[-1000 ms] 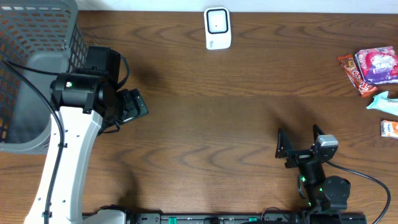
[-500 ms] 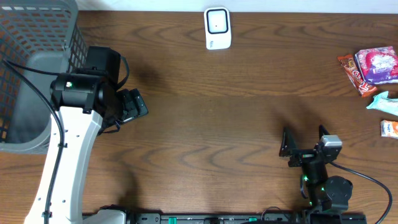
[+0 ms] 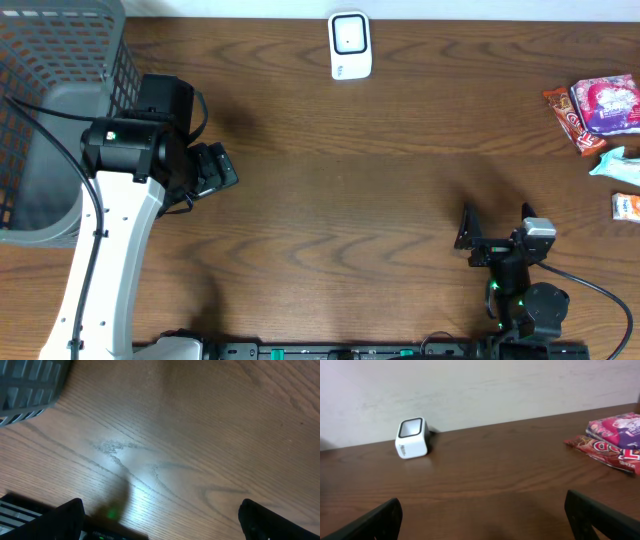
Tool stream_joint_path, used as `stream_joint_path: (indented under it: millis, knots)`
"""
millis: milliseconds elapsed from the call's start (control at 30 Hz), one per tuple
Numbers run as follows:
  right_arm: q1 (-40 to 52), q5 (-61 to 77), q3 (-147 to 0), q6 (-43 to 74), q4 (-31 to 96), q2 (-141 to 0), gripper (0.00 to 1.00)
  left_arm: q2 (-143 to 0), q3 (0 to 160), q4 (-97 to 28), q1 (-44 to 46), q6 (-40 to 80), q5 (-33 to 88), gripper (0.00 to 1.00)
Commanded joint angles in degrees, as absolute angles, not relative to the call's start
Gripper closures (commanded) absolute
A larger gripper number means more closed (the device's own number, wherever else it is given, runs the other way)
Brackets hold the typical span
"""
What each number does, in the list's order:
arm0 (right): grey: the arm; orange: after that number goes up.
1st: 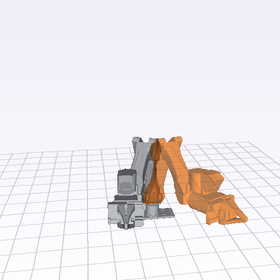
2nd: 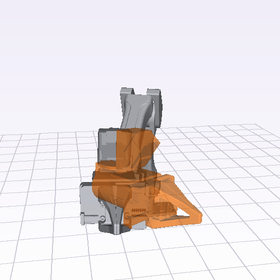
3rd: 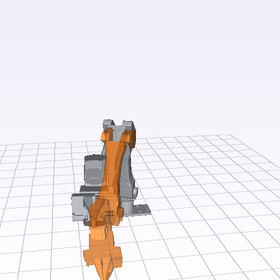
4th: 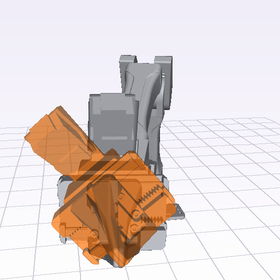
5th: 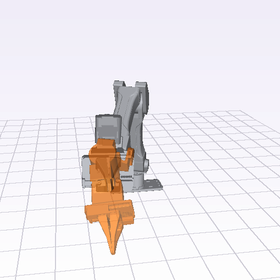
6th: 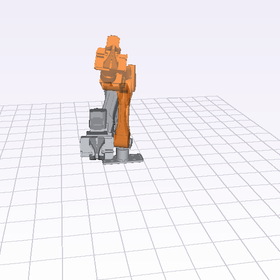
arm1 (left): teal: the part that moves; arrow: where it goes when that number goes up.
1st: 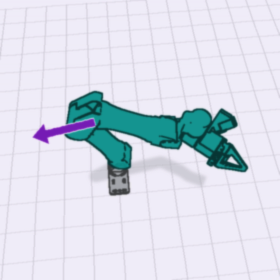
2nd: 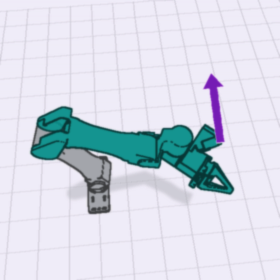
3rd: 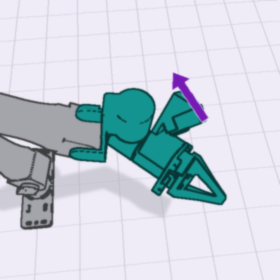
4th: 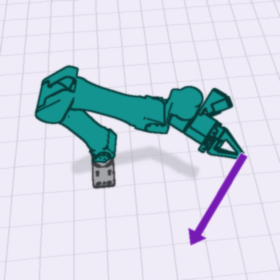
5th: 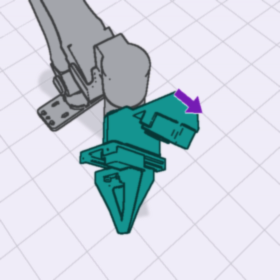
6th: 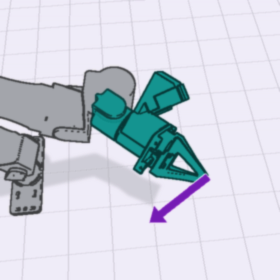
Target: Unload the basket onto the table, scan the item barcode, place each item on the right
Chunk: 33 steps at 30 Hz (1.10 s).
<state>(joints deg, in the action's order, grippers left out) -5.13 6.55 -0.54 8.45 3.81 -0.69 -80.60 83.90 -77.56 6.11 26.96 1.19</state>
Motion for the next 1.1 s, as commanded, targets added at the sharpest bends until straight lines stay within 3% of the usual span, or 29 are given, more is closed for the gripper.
stream_joint_path:
  millis: [0,600,1067]
  knots:
    - [-5.67,4.71,-0.32,7.75,4.12,-0.27,0.01,-80.86,84.12,-77.71,5.91,26.81,0.86,0.02]
    - [-4.58,1.61,-0.32,9.28,4.49,-0.27,0.01,-80.86,84.12,-77.71,5.91,26.79,0.86,0.02]
    - [-4.08,1.80,-0.32,1.37,4.51,-0.27,0.01,-80.86,84.12,-77.71,5.91,26.79,0.86,0.02]
